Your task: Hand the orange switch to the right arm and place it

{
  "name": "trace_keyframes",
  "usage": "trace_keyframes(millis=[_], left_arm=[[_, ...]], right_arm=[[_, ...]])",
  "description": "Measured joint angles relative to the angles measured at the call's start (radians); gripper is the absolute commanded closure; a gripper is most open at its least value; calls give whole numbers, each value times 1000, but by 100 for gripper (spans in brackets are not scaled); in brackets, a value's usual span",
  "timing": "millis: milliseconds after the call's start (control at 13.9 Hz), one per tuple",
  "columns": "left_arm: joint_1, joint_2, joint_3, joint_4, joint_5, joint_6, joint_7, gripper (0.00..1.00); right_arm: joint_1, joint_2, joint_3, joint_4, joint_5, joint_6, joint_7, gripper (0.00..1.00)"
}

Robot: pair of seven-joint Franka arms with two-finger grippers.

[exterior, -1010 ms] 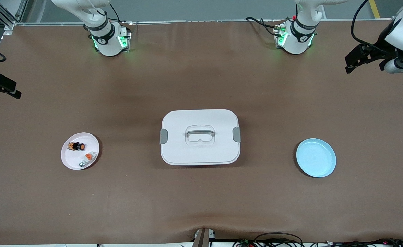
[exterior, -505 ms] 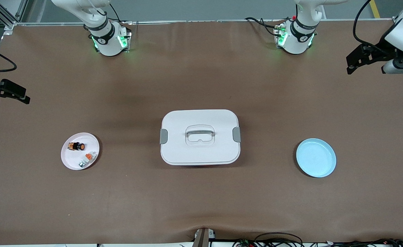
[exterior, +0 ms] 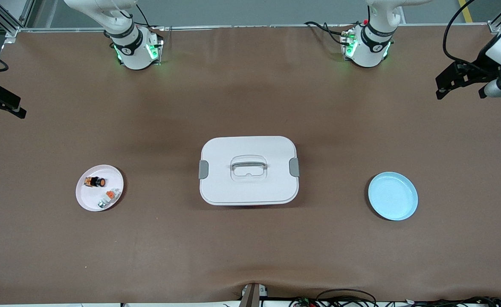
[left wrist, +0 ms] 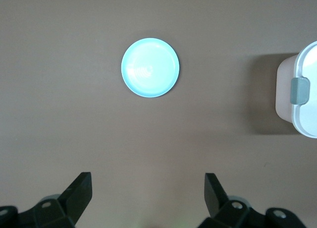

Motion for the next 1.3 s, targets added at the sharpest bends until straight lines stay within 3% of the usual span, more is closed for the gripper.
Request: trace_keyframes(millis=[1299], left_arm=[[-3, -12, -1, 1, 0, 14, 0, 0]], right_arm=[[-16, -10, -6, -34, -2, -29, -4, 0]])
